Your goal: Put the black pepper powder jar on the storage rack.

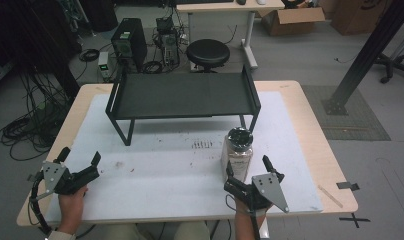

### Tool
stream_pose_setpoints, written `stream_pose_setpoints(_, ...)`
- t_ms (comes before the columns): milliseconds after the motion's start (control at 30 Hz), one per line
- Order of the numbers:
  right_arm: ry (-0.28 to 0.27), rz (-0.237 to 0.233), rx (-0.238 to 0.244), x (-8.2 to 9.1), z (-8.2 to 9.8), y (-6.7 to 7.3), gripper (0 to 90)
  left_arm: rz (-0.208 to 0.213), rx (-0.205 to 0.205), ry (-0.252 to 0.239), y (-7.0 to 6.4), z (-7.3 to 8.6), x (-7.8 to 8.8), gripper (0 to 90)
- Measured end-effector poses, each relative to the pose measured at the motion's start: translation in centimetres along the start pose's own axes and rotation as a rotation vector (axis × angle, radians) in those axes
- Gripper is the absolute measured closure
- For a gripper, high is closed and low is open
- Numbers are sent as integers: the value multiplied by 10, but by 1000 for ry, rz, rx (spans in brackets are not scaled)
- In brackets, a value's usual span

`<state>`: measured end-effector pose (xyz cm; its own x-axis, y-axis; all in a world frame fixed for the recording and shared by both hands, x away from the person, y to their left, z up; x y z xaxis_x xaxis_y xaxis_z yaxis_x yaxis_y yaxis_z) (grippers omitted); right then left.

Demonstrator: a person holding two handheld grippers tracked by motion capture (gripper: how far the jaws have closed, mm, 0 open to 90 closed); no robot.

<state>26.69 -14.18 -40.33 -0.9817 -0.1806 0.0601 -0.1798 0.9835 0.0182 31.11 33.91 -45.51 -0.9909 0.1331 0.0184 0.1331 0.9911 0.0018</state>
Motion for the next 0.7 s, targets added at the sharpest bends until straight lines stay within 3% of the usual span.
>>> stream_pose_setpoints(700, 31, 17, -10, -15, 15, 12, 0, -1, 0, -1, 0, 0, 0, 12)
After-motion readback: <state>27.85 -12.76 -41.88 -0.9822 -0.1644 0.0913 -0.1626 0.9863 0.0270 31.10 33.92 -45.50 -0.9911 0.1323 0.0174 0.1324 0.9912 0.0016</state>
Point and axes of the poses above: each handheld gripper's, and its own axes: x roughly backward along the jaws, z roughly out of its underside, y roughly to its left, the point moved 5 cm from there along -x, roughly forward along the jaws
